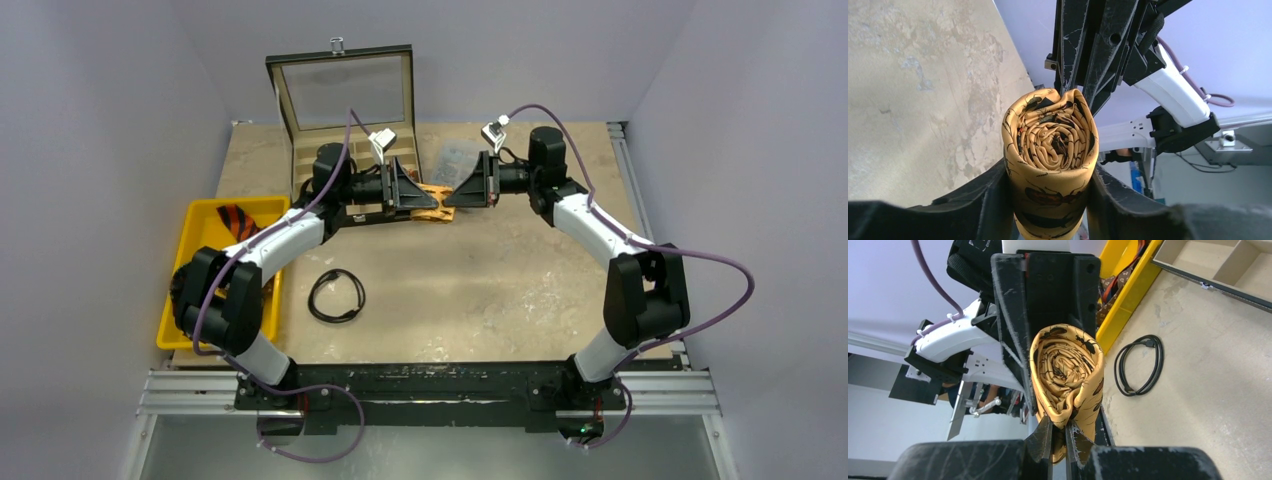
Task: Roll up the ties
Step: Place the tie in the storage box.
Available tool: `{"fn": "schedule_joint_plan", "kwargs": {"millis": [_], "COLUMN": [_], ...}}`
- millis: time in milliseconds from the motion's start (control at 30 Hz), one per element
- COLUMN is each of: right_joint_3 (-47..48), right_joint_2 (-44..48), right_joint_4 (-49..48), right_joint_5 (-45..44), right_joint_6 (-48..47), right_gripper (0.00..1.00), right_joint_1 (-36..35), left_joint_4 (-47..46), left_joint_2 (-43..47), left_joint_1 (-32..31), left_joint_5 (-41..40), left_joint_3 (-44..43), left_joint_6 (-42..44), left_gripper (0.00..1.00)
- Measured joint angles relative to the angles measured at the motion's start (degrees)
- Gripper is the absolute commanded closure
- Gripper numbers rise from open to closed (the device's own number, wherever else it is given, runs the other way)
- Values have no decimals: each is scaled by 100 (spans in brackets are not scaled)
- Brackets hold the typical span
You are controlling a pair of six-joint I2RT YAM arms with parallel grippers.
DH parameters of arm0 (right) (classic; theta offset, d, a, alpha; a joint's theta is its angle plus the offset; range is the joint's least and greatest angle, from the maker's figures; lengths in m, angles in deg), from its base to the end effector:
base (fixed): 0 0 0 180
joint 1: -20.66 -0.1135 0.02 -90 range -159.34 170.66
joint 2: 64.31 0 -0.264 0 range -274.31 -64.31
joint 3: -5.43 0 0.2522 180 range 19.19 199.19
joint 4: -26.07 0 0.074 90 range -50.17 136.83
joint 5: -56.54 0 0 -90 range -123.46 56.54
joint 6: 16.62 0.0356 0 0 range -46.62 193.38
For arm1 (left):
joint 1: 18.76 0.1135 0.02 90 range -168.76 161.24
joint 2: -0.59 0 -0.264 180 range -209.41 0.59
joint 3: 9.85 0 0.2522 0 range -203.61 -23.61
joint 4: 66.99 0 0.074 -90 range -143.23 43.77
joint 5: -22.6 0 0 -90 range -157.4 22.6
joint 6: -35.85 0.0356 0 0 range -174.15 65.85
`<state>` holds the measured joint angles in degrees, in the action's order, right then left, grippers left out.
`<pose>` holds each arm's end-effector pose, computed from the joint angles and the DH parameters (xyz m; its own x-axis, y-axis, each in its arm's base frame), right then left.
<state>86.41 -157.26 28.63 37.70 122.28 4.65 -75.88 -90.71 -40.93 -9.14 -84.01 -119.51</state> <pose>0.3397 0.1325 0.3034 -0.8892 -0.0020 -0.4574 -0.4557 0.0901 0.8856 0.3208 -0.1634 0.2898 -0.9443 -0.1316 -0.3017 0.2869 0.1199 -0.9504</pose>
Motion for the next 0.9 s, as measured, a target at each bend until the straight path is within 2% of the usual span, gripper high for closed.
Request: {"fn": "schedule_joint_plan", "kwargs": {"millis": [67, 100, 167, 267, 433, 600, 767, 900], "right_joint_3": [-22, -26, -42, -50, 4, 619, 1073, 1099], "right_joint_2": [0, 0, 0, -2, -9, -68, -68, -81], "right_joint_4": [-2, -2, -2, 31, 337, 1484, 2284, 2865], "right_joint_5": [-2, -2, -4, -4, -15, -358, -785, -1047], "right_joint_6": [4, 4, 7, 4, -223, -1246, -2118, -2658], "right_gripper": [100, 97, 81, 46, 3, 2, 2, 2], "right_joint_1": [0, 0, 0, -9, -35, 153, 761, 1126], "left_joint_4": [2, 4, 26, 201, 1034, 3049, 4756, 6212], "left_joint_2": [0, 0, 2, 42, 280, 516, 614, 262], "left_joint_1": [4, 4, 4, 4, 39, 245, 704, 1029], "left_joint_5": [-2, -2, -7, -22, -109, -472, -1185, -1860], "left_joint_3": [11, 22, 24, 24, -37, -605, -1226, -2199], "left_joint_6": [4, 2, 31, 175, 811, 2347, 3727, 5178], "left_gripper": [100, 100, 100, 100, 100, 100, 100, 100]}}
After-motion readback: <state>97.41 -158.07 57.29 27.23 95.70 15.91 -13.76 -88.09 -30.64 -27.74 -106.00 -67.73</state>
